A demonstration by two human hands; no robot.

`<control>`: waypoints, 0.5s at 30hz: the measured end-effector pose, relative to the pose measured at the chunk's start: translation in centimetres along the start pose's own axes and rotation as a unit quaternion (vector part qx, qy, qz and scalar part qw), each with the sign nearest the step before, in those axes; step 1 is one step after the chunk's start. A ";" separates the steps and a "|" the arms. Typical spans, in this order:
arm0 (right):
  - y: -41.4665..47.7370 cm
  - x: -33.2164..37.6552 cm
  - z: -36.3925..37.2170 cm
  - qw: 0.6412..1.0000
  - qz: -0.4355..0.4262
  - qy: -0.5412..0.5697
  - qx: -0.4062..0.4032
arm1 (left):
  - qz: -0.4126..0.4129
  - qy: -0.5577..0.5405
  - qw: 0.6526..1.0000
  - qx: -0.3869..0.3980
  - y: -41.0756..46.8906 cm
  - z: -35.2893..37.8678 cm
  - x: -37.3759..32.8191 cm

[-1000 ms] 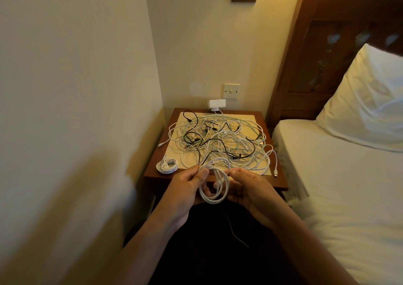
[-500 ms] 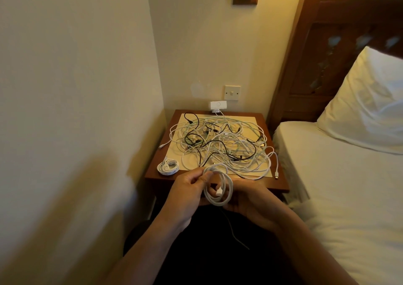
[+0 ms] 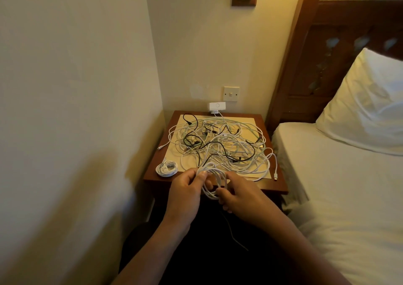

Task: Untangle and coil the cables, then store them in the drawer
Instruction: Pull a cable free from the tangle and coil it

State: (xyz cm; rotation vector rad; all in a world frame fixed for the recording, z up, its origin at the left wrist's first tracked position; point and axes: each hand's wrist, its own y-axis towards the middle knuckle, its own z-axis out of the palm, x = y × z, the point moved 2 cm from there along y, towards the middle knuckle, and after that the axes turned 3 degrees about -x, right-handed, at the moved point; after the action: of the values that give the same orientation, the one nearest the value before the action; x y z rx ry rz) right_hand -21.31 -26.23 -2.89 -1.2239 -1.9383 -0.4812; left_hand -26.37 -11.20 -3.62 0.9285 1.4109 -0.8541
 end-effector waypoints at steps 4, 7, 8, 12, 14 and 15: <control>-0.5 0.6 0.2 0.997 -0.010 -0.081 -0.003 | -0.039 -0.069 0.997 -0.022 0.8 -0.2 0.8; -1.2 1.2 -0.9 0.994 -0.013 -0.106 0.018 | 0.004 0.051 0.998 -0.031 1.9 -1.9 1.0; -1.5 1.5 -1.5 0.994 -0.020 -0.108 0.019 | 0.016 0.092 0.995 -0.022 2.3 -2.5 1.2; -2.5 2.4 -3.6 0.991 -0.061 -0.121 0.006 | 0.065 0.177 0.982 0.022 3.5 -4.2 0.3; -2.9 2.4 -4.7 0.989 -0.079 -0.127 -0.011 | 0.069 0.171 0.980 0.077 3.9 -4.8 -1.3; -3.1 2.4 -5.2 0.986 -0.090 -0.139 -0.017 | 0.058 0.169 0.977 0.118 4.2 -5.3 -2.1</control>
State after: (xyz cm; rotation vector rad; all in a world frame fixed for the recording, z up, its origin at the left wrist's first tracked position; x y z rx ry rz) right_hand -22.42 -29.72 2.49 -1.1927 -2.3003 -0.4572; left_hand -24.78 -4.81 -1.15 1.3749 1.5461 -0.8138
